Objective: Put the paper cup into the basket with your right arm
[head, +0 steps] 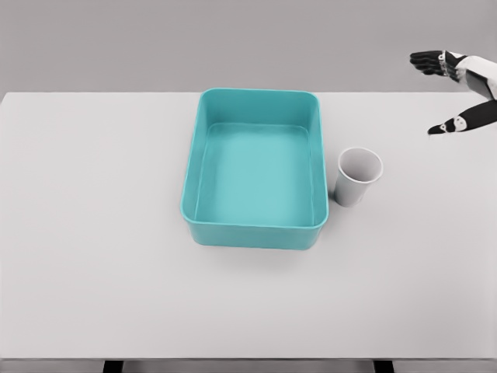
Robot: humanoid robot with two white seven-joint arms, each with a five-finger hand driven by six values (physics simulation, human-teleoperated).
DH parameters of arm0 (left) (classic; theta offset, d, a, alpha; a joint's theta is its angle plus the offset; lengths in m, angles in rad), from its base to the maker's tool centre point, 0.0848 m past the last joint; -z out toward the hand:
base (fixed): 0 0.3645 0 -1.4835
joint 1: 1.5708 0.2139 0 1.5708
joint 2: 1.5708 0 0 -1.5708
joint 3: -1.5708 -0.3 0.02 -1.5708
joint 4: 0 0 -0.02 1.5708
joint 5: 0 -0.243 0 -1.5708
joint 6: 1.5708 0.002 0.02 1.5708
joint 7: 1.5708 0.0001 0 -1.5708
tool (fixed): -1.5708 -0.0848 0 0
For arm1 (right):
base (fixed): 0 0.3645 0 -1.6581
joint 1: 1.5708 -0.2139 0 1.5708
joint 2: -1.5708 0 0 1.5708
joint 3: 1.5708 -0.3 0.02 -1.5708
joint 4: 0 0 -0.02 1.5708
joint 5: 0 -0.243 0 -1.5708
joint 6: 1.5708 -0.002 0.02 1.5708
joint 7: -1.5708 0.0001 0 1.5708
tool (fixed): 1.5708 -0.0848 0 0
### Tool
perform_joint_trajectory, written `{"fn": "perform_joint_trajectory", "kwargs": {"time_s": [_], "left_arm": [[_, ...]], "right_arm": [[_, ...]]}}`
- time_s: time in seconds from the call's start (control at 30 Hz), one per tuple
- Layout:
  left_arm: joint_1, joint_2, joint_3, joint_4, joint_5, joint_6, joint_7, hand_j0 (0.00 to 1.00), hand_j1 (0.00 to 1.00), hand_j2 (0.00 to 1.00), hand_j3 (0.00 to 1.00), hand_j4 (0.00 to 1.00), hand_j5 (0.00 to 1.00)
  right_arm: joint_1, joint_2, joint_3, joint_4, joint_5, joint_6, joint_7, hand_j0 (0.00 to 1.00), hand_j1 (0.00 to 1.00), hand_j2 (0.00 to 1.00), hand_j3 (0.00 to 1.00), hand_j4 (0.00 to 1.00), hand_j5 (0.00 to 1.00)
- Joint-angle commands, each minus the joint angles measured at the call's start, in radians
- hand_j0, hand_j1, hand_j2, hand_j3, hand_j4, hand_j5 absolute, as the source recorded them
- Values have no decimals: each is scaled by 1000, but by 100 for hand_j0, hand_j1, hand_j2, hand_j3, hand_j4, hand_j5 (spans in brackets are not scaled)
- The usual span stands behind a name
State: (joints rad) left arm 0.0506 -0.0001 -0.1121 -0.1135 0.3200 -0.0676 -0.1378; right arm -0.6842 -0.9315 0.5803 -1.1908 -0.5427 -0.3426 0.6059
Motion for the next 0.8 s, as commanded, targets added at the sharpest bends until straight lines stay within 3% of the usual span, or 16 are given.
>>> {"fn": "perform_joint_trajectory", "kwargs": {"time_s": [0.0,0.2,0.27,0.77], "left_arm": [[0,0,0,0,1,0,0,100,100,100,100,100,100],[0,0,0,0,1,0,0,100,100,100,100,100,100],[0,0,0,0,-1,0,0,100,100,100,100,100,100],[0,0,0,0,1,0,0,100,100,100,100,100,100]], "right_arm": [[5,53,-5,122,-112,-45,5,100,100,100,100,100,100],[112,76,1,112,-111,-79,5,100,100,100,100,100,100],[137,114,3,151,-111,-116,5,100,100,100,100,100,100],[167,160,64,154,-89,-150,5,100,100,100,100,100,100]]}}
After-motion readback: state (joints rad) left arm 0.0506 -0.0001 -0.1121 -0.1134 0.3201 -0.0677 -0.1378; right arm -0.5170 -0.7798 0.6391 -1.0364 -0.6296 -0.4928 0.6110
